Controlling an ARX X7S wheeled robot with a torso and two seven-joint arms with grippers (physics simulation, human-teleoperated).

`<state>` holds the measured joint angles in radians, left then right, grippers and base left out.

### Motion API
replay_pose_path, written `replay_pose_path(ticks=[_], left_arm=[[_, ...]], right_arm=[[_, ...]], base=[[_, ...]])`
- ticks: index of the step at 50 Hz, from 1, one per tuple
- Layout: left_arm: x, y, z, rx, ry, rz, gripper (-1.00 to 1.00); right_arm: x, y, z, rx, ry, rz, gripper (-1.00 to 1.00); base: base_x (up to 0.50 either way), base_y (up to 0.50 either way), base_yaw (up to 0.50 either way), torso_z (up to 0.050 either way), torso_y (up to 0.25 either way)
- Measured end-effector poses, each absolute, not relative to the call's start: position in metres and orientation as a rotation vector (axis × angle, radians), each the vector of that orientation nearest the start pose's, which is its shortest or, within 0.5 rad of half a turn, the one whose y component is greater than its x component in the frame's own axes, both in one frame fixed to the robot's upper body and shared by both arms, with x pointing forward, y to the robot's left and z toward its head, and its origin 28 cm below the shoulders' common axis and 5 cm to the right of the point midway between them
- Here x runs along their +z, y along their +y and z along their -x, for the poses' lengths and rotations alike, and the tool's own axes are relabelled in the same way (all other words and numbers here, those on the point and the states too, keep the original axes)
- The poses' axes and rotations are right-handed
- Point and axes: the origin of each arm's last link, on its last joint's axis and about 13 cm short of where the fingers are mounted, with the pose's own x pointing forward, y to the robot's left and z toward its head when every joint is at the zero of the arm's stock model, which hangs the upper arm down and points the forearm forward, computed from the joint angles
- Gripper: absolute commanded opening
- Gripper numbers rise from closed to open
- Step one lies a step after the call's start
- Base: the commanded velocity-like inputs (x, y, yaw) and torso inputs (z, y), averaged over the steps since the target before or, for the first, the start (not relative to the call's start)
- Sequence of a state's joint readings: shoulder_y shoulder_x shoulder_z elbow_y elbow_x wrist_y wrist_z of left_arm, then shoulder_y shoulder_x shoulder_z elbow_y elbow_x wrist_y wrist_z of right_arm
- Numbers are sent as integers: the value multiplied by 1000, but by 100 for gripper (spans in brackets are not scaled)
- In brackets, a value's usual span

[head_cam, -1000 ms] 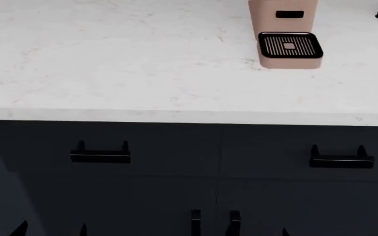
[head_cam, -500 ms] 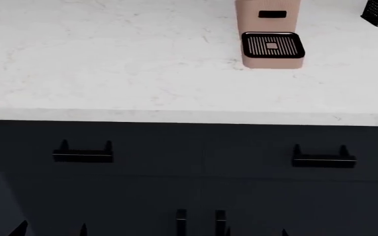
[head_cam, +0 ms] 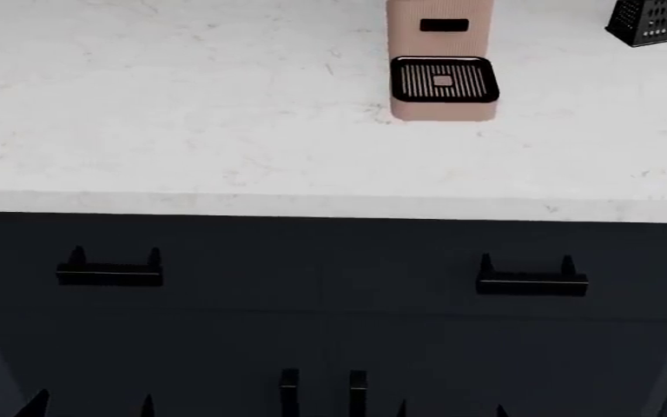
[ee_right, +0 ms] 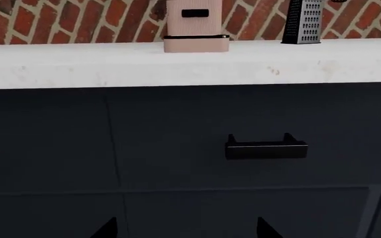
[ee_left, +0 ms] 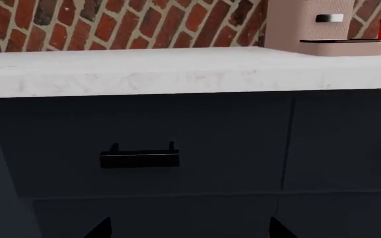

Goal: Open the right drawer.

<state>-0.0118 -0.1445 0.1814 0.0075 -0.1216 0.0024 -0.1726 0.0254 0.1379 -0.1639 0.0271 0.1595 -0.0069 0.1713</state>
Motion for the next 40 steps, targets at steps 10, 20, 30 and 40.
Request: replay_pose_path(ticks=[10, 20, 30, 40], left_arm=[[15, 204, -210, -5, -3, -22, 100], [15, 204, -210, -4, -6, -20, 100], [15, 203, -210, -4, -6, -18, 100], [15, 204, -210, -3, -4, -20, 100]], right_arm=[[11, -97, -213, -13, 19, -18, 100], [11, -97, -213, -12, 18, -18, 100], [11, -97, -213, -12, 17, -16, 100], [11, -96, -213, -8, 19, -16, 100]], base=[[0, -148, 0, 0, 0], [0, -149, 0, 0, 0], [0, -114, 0, 0, 0], [0, -393, 0, 0, 0]])
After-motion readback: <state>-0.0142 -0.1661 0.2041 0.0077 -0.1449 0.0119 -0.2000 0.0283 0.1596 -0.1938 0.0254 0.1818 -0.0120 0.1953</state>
